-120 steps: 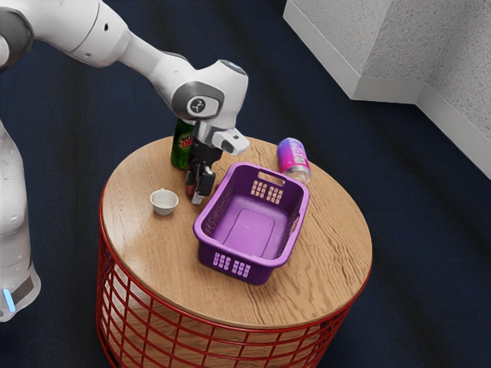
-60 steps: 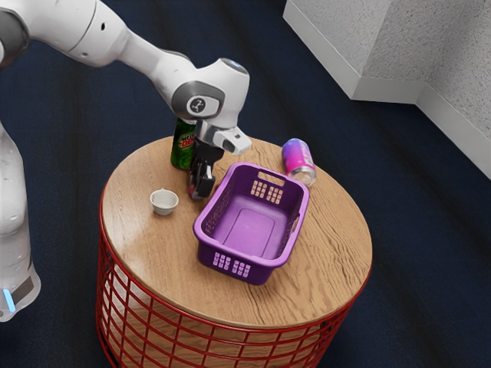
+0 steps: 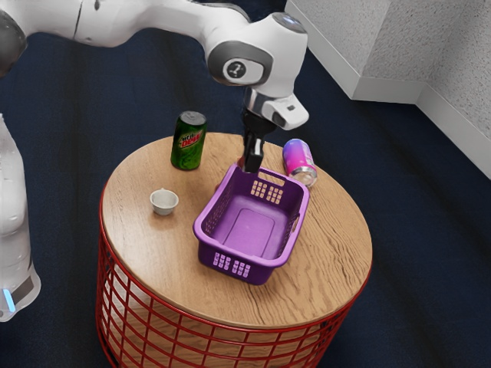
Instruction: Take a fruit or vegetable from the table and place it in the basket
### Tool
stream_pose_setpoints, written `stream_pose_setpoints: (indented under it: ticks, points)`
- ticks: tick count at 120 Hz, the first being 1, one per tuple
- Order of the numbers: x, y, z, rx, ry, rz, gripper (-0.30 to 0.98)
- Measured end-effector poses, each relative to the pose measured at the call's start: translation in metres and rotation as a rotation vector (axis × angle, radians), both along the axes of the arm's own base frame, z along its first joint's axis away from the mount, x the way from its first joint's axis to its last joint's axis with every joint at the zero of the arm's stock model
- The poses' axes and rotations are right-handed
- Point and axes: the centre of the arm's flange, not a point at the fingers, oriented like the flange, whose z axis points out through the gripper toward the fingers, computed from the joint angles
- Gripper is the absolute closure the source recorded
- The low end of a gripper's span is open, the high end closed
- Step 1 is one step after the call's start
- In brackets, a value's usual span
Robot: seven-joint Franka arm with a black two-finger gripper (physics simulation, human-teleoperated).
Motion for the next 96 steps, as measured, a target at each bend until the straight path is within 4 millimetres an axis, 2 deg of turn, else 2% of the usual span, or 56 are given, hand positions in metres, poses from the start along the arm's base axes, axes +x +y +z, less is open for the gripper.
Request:
stream_pose_setpoints:
  ticks: [7, 15, 24, 38, 52, 65, 69, 73, 85, 90, 96]
  points:
    - [0.022, -0.014, -0.017, -0.002, 0.05, -0.02, 0.55]
    - [0.035, -0.025, -0.036, -0.005, 0.1, -0.027, 0.55]
    - [0.038, -0.033, -0.047, -0.004, 0.135, -0.027, 0.55]
    - [0.037, -0.041, -0.051, 0.002, 0.156, -0.02, 0.55]
    - [0.036, -0.042, -0.053, -0.004, 0.168, -0.003, 0.26]
    - [0.036, -0.035, -0.053, -0.005, 0.172, 0.021, 0.12]
    - [0.038, -0.031, -0.046, -0.005, 0.157, 0.028, 0.09]
    - [0.041, -0.027, -0.031, -0.006, 0.125, 0.033, 0.07]
    - [0.027, -0.004, 0.038, 0.062, -0.015, 0.045, 0.04]
    - [0.024, 0.018, 0.054, 0.081, -0.05, 0.066, 0.03]
    - [0.024, 0.052, 0.064, 0.105, -0.082, 0.108, 0.02]
